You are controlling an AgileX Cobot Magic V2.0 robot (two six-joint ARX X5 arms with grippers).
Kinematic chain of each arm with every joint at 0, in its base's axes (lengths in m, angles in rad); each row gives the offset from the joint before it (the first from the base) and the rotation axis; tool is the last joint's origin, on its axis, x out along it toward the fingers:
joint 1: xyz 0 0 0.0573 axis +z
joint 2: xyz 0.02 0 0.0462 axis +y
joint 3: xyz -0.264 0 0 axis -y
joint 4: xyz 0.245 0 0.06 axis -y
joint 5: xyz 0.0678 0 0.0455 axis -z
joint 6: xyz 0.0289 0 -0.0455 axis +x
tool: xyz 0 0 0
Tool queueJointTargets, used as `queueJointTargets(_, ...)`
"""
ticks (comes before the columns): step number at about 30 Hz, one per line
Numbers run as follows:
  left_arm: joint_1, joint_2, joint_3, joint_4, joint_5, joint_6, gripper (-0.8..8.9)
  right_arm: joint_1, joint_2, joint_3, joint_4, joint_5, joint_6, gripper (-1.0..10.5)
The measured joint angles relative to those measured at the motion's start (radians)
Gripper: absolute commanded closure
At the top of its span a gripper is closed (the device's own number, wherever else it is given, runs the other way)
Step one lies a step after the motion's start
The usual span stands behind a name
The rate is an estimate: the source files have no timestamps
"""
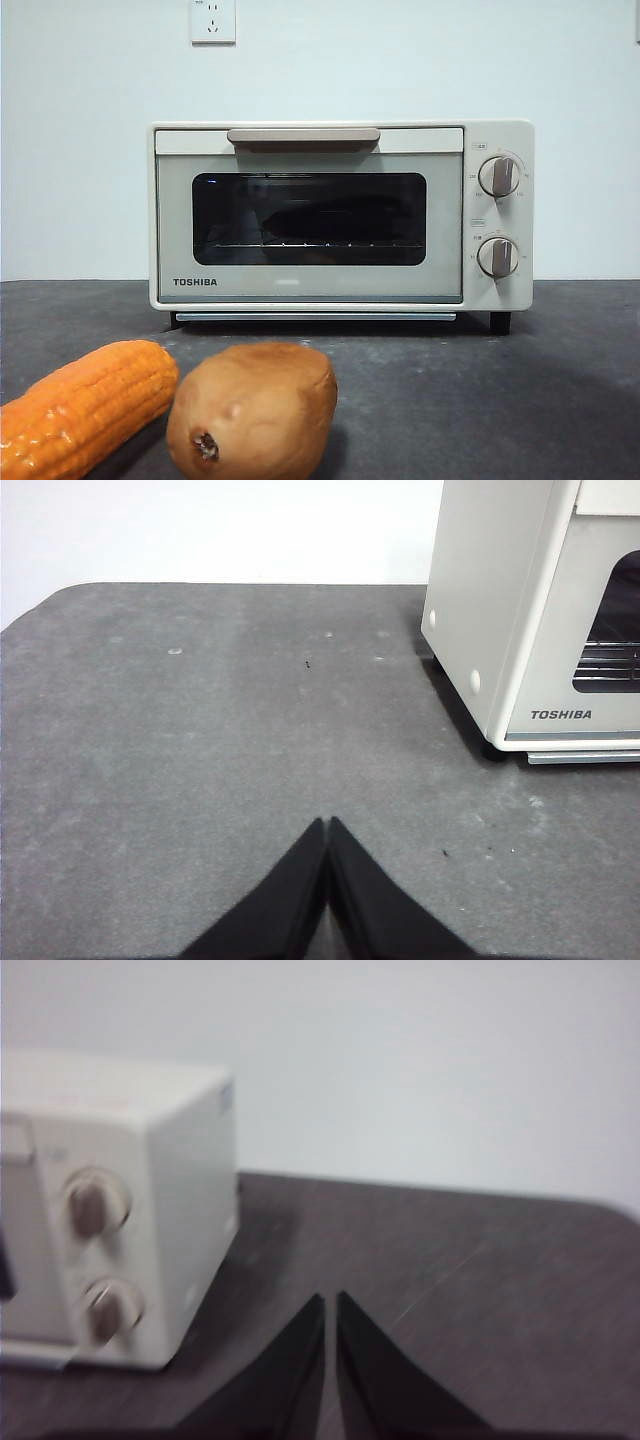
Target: Take the eggplant from the table,put the eggplant in the oven
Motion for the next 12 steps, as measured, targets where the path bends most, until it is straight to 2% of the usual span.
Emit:
queueJointTargets(6, 0.000, 0.000, 0.000, 0.000, 0.000, 0.000, 8.10, -0.006, -0.056, -0.116, -0.037, -0.038, 0.051, 9.4)
queueJointTargets(12, 0.000, 0.000, 0.000, 0.000, 0.000, 0.000, 8.10, -0.006, -0.089, -0.116, -0.142, -0.031, 0.072, 9.4)
